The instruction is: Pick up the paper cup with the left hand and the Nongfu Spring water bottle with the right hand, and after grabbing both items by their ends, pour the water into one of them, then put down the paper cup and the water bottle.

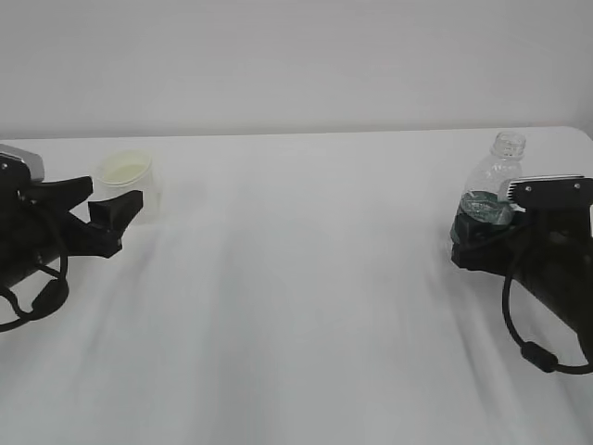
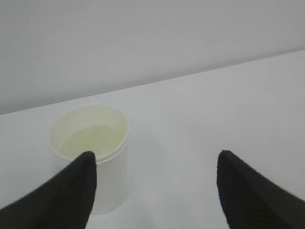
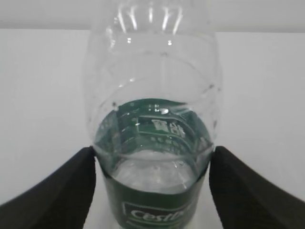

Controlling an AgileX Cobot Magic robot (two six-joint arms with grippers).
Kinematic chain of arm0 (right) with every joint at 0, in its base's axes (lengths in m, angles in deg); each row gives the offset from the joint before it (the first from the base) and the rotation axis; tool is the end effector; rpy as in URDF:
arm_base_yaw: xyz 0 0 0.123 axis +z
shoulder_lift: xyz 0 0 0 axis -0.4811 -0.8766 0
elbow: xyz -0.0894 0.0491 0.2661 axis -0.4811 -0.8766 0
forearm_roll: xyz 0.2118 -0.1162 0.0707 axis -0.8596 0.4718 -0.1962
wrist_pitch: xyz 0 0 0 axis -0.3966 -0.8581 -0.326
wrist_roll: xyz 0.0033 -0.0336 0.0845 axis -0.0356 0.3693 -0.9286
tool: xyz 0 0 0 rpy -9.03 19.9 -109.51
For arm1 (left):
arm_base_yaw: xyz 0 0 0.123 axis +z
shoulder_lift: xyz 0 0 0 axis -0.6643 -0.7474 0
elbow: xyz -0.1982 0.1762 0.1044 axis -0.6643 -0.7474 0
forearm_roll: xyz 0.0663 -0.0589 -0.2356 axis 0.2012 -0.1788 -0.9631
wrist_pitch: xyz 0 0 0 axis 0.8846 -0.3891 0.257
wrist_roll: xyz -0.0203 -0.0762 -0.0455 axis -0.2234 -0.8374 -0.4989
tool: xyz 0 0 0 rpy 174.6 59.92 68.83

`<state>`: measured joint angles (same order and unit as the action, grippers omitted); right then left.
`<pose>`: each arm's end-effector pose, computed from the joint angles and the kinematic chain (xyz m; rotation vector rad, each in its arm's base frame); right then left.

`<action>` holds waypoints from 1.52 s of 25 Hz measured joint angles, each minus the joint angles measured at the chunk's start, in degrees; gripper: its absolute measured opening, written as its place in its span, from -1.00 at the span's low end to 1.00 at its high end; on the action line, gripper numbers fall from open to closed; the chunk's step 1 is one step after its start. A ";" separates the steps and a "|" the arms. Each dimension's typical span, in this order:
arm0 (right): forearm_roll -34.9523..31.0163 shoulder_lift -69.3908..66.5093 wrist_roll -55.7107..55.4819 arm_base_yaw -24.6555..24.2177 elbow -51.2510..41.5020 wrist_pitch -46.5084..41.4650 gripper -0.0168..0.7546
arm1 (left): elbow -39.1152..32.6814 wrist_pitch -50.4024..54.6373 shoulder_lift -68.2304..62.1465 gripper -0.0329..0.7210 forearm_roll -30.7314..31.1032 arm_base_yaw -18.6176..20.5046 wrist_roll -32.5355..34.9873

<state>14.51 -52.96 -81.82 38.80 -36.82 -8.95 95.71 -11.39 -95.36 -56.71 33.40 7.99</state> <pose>0.3041 0.0472 0.0919 -0.1285 1.9196 0.0412 0.2994 -0.0664 0.1278 0.3205 1.7092 -0.3175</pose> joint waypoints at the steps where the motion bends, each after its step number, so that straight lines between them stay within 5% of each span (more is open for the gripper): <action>1: 0.00 0.64 0.00 0.00 -0.42 -0.31 0.48 | -0.51 0.00 0.92 0.59 -0.22 0.00 0.00; 14: 1.47 11.45 -0.22 0.00 -3.80 -8.29 0.48 | -3.15 0.55 11.18 0.59 -1.38 0.00 0.00; 38: 3.09 40.04 -0.26 0.00 -4.11 -29.92 0.48 | -3.84 28.67 50.93 0.57 -3.95 0.00 0.00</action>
<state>17.60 -12.92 -82.08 38.80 -40.93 -38.86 91.88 17.27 -44.43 -60.66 33.40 7.99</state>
